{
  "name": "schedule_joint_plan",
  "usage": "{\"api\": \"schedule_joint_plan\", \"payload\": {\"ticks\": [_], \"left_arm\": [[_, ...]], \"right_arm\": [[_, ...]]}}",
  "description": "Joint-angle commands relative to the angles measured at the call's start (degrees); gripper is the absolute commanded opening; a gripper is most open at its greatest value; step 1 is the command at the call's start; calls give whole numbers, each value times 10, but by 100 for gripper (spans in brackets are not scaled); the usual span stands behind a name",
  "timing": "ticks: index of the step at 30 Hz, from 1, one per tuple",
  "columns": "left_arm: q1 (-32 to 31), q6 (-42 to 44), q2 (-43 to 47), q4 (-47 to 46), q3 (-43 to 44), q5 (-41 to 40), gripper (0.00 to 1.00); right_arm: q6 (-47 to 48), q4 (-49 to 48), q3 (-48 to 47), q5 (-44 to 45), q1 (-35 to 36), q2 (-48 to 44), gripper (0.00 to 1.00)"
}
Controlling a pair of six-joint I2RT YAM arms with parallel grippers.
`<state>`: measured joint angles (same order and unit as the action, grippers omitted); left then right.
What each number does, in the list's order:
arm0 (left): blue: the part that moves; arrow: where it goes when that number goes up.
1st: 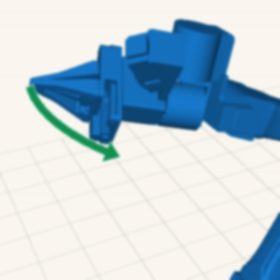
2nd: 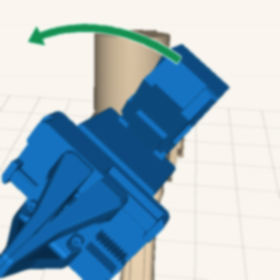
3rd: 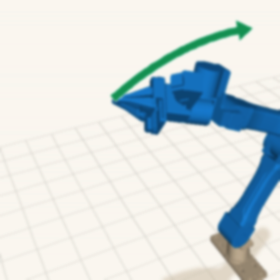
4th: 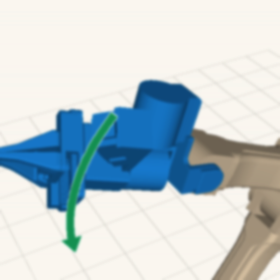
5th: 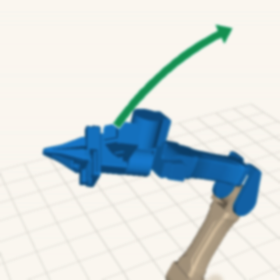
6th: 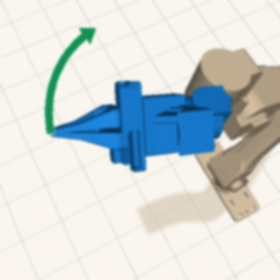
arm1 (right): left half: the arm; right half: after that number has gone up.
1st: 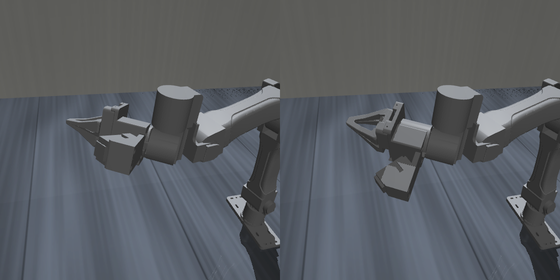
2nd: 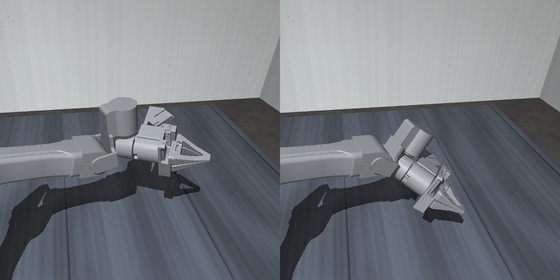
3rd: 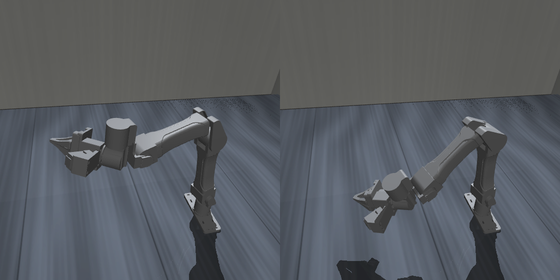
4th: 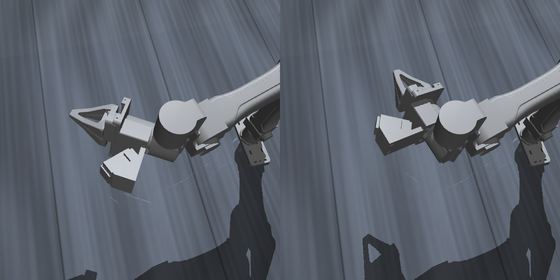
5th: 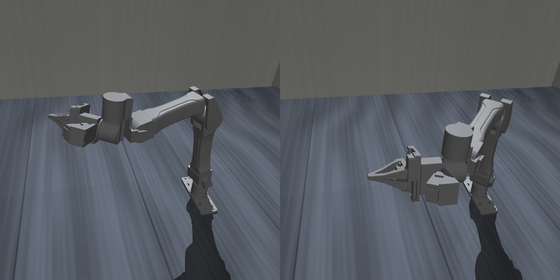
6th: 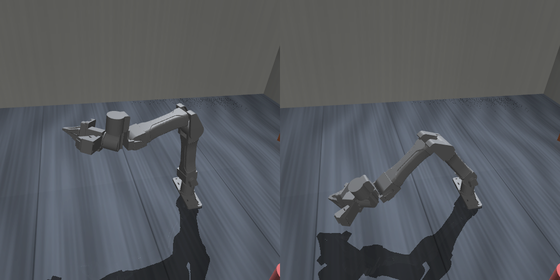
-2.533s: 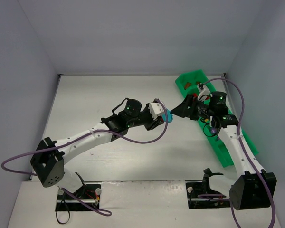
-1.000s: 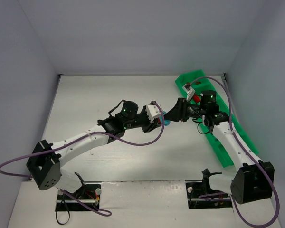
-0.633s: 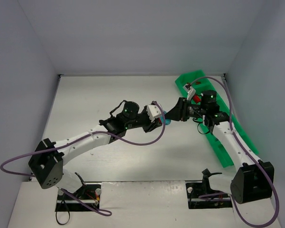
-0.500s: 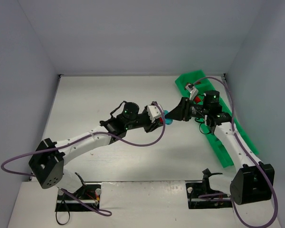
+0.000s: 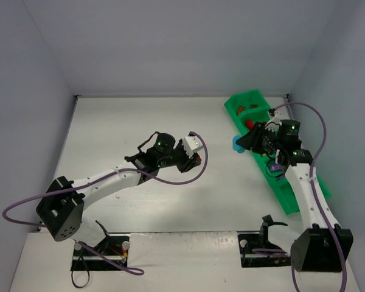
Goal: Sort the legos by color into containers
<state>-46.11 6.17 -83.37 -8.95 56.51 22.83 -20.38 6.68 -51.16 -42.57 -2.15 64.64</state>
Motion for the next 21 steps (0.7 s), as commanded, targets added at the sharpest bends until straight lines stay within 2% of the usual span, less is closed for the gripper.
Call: {"api": "schedule_joint_plan", "payload": {"ticks": [1, 2, 5, 6, 9, 13, 18, 21], "left_arm": [[1, -17, 15, -4, 46, -11, 0], [1, -20, 15, 5, 53, -12, 0], [1, -20, 22, 22, 60, -17, 0], [1, -18, 22, 26, 64, -18, 0], [1, -16, 23, 33, 71, -16, 0], [1, -14, 23, 49, 84, -12, 0], [1, -8, 32, 61, 97, -11, 0], [1, -5, 39, 68, 102, -14, 0]], "right_arm": [[-28, 75, -12, 312, -2, -58, 0], [-57, 105, -9, 442, -2, -80, 0], [-90, 139, 13, 615, -2, -108, 0], [-97, 146, 17, 640, -3, -119, 0], [-119, 157, 39, 704, -14, -135, 0], [-140, 164, 44, 728, -50, -136, 1], [-164, 169, 41, 752, -96, -89, 1], [-189, 168, 49, 778, -119, -58, 6]]}}
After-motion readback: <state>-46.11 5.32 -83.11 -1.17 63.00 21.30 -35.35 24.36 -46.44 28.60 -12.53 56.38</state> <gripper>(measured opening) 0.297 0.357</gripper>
